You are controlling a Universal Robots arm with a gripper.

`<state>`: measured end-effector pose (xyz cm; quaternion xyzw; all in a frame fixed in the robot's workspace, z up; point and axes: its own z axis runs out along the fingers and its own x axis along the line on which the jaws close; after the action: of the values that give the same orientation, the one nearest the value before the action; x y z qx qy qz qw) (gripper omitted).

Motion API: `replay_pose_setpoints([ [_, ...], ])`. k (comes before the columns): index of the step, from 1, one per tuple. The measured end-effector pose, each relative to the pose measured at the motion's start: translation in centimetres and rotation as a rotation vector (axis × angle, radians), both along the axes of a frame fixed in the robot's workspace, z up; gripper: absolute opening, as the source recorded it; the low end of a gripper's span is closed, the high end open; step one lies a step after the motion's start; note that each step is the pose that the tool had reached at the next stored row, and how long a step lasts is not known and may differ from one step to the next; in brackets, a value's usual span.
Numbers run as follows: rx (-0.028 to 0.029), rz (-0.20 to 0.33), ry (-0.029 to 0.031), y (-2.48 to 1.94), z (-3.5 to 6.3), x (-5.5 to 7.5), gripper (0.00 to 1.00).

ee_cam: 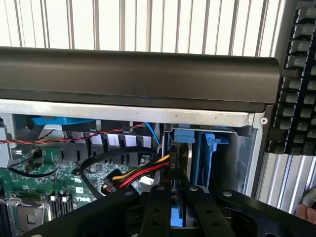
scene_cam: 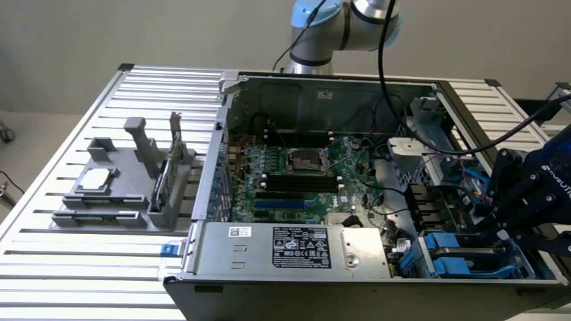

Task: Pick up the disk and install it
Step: 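Insert the first disk wire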

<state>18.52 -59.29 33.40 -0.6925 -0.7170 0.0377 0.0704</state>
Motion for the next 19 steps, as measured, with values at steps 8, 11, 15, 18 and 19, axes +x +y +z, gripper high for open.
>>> replay_pose_setpoints([
  [8, -0.0004, 0.000, 0.0000, 0.00, -0.14, 0.0, 0.16],
  [11, -0.0004, 0.000, 0.0000, 0.00, -0.14, 0.0, 0.16],
  [15, 0.0002, 0.000, 0.0001, 0.00, -0.17, 0.0, 0.25],
  [18, -0.0001, 0.000, 0.0001, 0.00, 0.59, 0.0, 0.25],
  [19, -0.0004, 0.000, 0.0000, 0.00, 1.02, 0.0, 0.25],
])
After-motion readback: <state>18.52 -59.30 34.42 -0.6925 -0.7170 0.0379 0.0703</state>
